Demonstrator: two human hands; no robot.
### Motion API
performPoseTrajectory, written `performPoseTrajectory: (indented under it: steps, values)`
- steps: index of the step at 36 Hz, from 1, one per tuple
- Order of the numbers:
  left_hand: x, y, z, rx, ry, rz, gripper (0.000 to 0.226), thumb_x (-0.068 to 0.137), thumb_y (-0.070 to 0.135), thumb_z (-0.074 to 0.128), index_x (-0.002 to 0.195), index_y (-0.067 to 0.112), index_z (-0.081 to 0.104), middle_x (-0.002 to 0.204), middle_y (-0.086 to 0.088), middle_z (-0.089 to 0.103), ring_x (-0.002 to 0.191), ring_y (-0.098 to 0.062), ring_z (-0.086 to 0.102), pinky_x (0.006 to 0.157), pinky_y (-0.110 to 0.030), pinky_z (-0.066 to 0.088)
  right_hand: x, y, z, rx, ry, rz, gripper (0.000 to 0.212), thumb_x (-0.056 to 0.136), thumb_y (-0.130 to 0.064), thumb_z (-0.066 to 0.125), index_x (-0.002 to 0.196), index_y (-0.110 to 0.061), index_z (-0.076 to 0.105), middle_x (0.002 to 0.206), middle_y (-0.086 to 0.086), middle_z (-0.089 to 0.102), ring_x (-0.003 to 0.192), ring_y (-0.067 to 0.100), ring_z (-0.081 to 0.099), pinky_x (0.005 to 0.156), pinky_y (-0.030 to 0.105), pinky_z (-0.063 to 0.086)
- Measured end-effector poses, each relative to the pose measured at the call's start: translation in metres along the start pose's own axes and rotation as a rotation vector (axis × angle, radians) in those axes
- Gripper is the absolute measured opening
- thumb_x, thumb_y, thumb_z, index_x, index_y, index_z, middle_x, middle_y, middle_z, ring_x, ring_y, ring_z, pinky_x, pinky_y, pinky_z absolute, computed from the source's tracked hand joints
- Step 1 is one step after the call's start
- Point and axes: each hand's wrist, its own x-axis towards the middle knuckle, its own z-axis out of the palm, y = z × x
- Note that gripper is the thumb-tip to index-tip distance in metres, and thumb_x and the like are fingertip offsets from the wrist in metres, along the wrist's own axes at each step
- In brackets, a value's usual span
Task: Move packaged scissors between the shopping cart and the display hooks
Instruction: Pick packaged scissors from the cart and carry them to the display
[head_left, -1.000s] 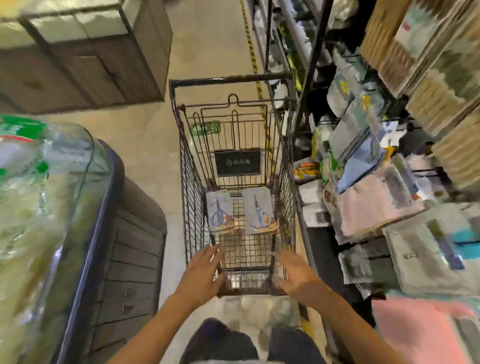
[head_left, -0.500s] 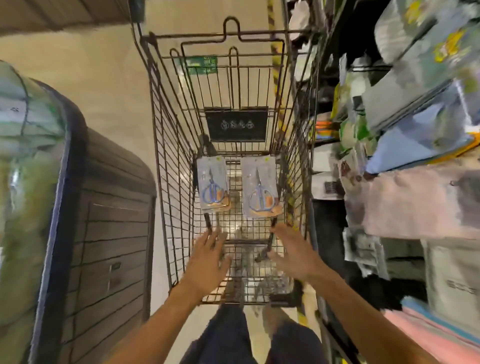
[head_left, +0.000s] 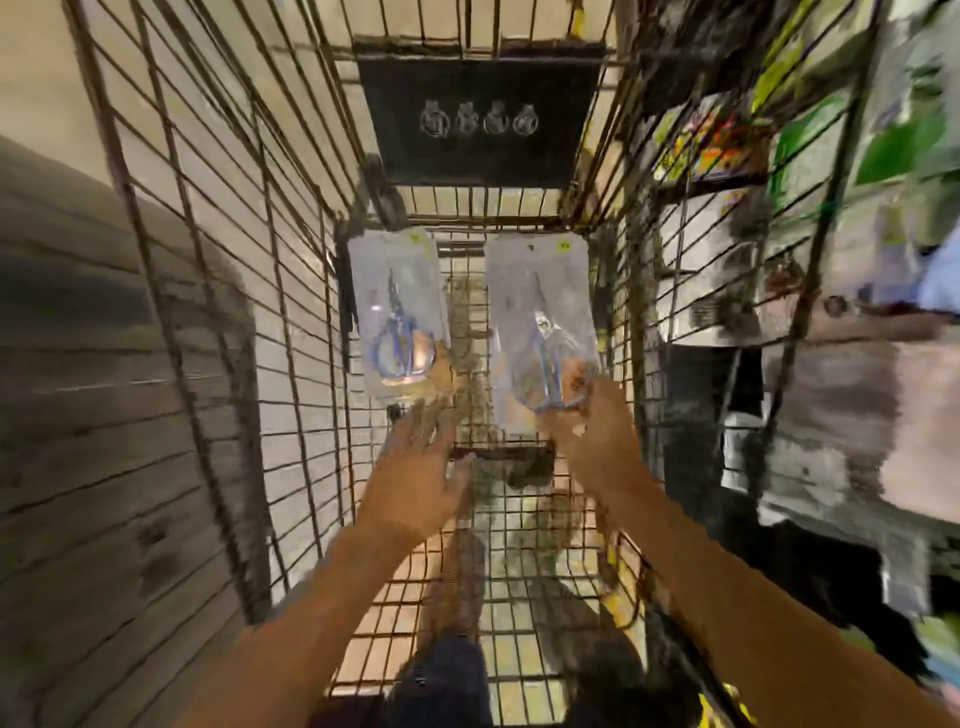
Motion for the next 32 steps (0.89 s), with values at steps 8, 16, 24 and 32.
performPoseTrajectory:
  steps: [8,16,24,32]
  values:
    - [0.029,-0.018,0.009,-0.023,0.052,0.071,0.080,0.092,0.061,0.016,0.159,0.018,0.029,0.166,-0.005,0.025,0.154,-0.028,0.015,0.123,-0.033,0.006,0.039,0.006,0.011,0.077,0.196,0.091,0.095,0.079,-0.025,0.084,0.154,-0.021,0.027,0.146,0.007,0.038,0.129,0.025,0.049,0.091,0.042,0.060]
    - [0.035,-0.019,0.018,-0.032,0.131,0.120,0.067,0.097,0.049,0.036,0.149,0.009,0.046,0.156,-0.015,0.043,0.146,-0.036,0.035,0.121,-0.043,0.021,0.044,0.001,0.022,0.126,0.271,0.091,0.086,0.080,-0.017,0.082,0.152,-0.020,0.034,0.144,0.007,0.043,0.131,0.023,0.047,0.102,0.048,0.052]
    - [0.039,-0.019,0.019,-0.111,0.081,0.084,0.074,0.094,0.058,0.027,0.156,0.018,0.035,0.164,-0.005,0.030,0.152,-0.028,0.022,0.122,-0.051,0.028,0.042,-0.008,0.014,0.283,0.247,0.230,0.093,0.075,-0.012,0.085,0.152,-0.024,0.035,0.125,0.001,0.058,0.102,0.008,0.062,0.072,0.016,0.055]
    - [0.042,-0.018,0.010,-0.286,0.097,0.088,0.070,0.096,0.057,0.036,0.157,0.023,0.032,0.164,0.002,0.027,0.153,-0.016,0.018,0.124,-0.040,0.024,0.027,-0.012,0.011,0.332,0.200,0.214,0.058,0.098,-0.020,0.061,0.149,-0.029,0.036,0.119,-0.001,0.068,0.099,0.010,0.067,0.084,0.034,0.060]
